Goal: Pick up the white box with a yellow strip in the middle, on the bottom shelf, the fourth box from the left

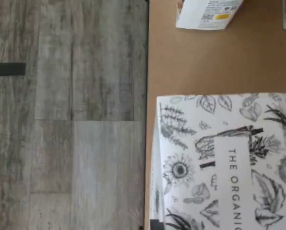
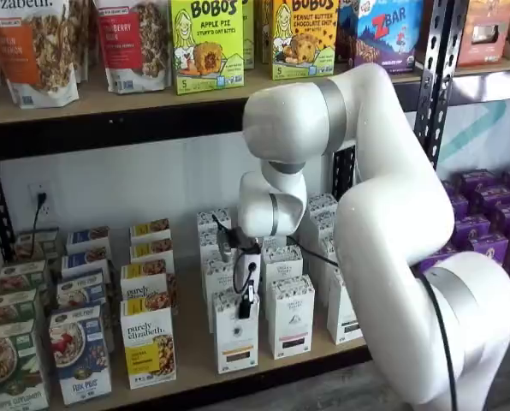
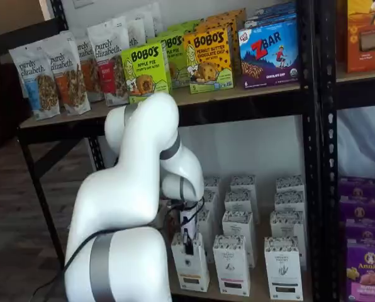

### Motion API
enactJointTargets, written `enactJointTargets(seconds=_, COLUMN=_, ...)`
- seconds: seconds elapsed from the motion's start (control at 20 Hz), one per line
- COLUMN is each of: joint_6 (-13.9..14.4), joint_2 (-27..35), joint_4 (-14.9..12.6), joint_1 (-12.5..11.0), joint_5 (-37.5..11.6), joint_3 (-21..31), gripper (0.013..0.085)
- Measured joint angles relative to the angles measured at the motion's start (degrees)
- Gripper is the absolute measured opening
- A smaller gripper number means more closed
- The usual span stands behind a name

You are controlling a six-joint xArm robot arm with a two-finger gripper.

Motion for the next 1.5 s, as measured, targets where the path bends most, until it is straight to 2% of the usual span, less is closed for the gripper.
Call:
enactJointTargets(seconds=0.4, joint_6=1.53, joint_2=-2.56, joint_4=-0.30, joint_1=1.62, joint_5=-1.90, joint_3=5.16, gripper=0.0450)
enactJointTargets(seconds=0.6, joint_6=0.68, joint_2=-4.52, joint_4=1.31, joint_1=2.53, joint_5=-4.27, joint_3=9.38, gripper=0.0450)
enactJointTargets(seconds=1.0, joint_6=0.69, joint_2=-9.22, joint_4=2.18, joint_1=3.84, joint_5=-8.65, joint_3=18.16, gripper=0.0450)
enactJointTargets(seconds=1.2, joint_6=-0.81, joint_2=-12.56, joint_4=3.85, joint_1=4.06, joint_5=-10.44, joint_3=22.73, gripper=0.0450)
enactJointTargets(seconds=1.4, joint_6=2.62, joint_2=-16.23, joint_4=-0.31, joint_1=3.55, joint_5=-10.72, joint_3=26.99, gripper=0.0450)
enactJointTargets(seconds=1.5, joint_6=3.39, joint_2=-17.84, joint_4=-1.42, joint_1=3.25, joint_5=-10.13, joint_3=28.54, gripper=0.0450)
